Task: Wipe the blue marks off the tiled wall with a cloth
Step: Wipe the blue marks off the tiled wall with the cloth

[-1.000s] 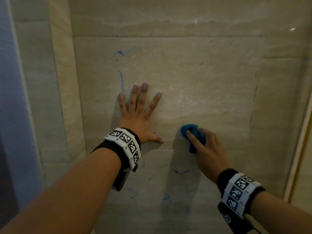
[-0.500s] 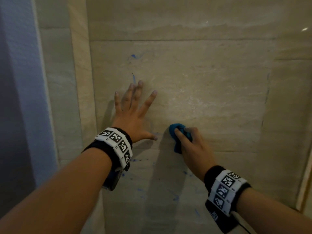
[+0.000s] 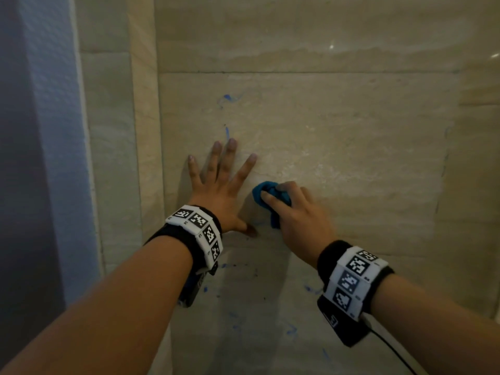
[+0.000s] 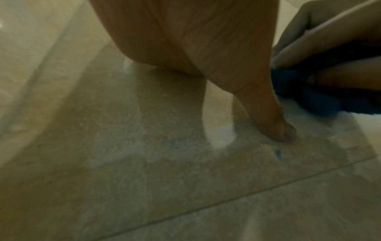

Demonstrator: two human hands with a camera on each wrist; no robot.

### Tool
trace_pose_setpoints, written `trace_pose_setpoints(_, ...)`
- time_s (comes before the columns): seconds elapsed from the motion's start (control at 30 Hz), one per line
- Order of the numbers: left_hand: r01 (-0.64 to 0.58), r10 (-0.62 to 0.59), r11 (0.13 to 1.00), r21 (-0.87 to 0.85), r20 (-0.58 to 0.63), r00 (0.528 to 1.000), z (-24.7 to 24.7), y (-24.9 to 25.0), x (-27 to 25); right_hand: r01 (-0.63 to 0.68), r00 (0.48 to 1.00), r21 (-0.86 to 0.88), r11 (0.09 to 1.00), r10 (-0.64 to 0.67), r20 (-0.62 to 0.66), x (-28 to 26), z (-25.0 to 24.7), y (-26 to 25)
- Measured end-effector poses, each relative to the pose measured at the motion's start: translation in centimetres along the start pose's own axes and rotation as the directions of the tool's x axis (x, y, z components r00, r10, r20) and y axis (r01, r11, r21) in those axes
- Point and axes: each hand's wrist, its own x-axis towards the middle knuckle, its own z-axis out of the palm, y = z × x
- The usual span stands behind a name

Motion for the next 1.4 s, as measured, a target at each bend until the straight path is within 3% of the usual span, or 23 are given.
trace_pose_setpoints(0.1, 0.001, -0.001, 1.0, 0.003, 0.007, 1.0, 0.1, 0.0, 0.0, 0.125, 0.991, -0.013, 0.992, -0.125, 0.043, -0.1, -0.3, 0.5)
trace_pose_setpoints(0.27, 0.0, 0.0, 1.0, -0.013, 0.019, 1.0, -0.1, 0.0, -0.1, 0.353, 0.923, -0.031, 0.935, -0.342, 0.173, -0.4, -1.1, 1.7)
trace_pose_setpoints(0.5, 0.009, -0.01, 1.0, 0.008, 0.029, 1.0, -0.4, 0.1, -0.1, 0.471, 0.852, -0.024, 0.882, -0.448, 0.272, -0.3, -2.0, 3.1)
trace_pose_setpoints(0.6, 0.003, -0.003, 1.0, 0.004, 0.035, 0.999, -0.4, 0.2, -0.3, 0.405, 0.901, -0.06, 0.912, -0.388, 0.192, 0.3, -2.1, 3.4)
trace_pose_setpoints(0.73, -0.019, 0.018, 0.999, -0.026, -0.054, 0.998, -1.3, -0.7, -0.6, 0.223, 0.975, -0.119, 0.968, -0.222, 0.023, 2.3, -2.4, 3.9)
trace_pose_setpoints(0.83, 0.033, -0.037, 0.999, -0.035, -0.118, 0.992, -2.8, -1.9, -0.2, 0.129, 0.989, -0.13, 0.983, -0.138, -0.061, 4.7, -2.7, 4.2)
trace_pose_setpoints(0.97, 0.115, -0.119, 0.992, -0.054, -0.078, 0.99, -3.7, -3.0, 1.2, 0.015, 0.992, -0.116, 0.993, -0.029, -0.121, 8.0, -3.3, 4.3)
trace_pose_setpoints(1.27, 0.116, -0.117, 0.992, -0.055, -0.027, 0.993, -3.4, -3.3, 1.8, -0.146, 0.989, -0.054, 0.988, 0.147, 0.022, 14.2, -5.8, 3.8)
trace_pose_setpoints(1.4, 0.121, -0.124, 0.991, -0.065, -0.04, 0.992, -3.3, -3.3, 1.9, -0.116, 0.991, -0.067, 0.991, 0.12, 0.061, 15.8, -6.4, 3.4)
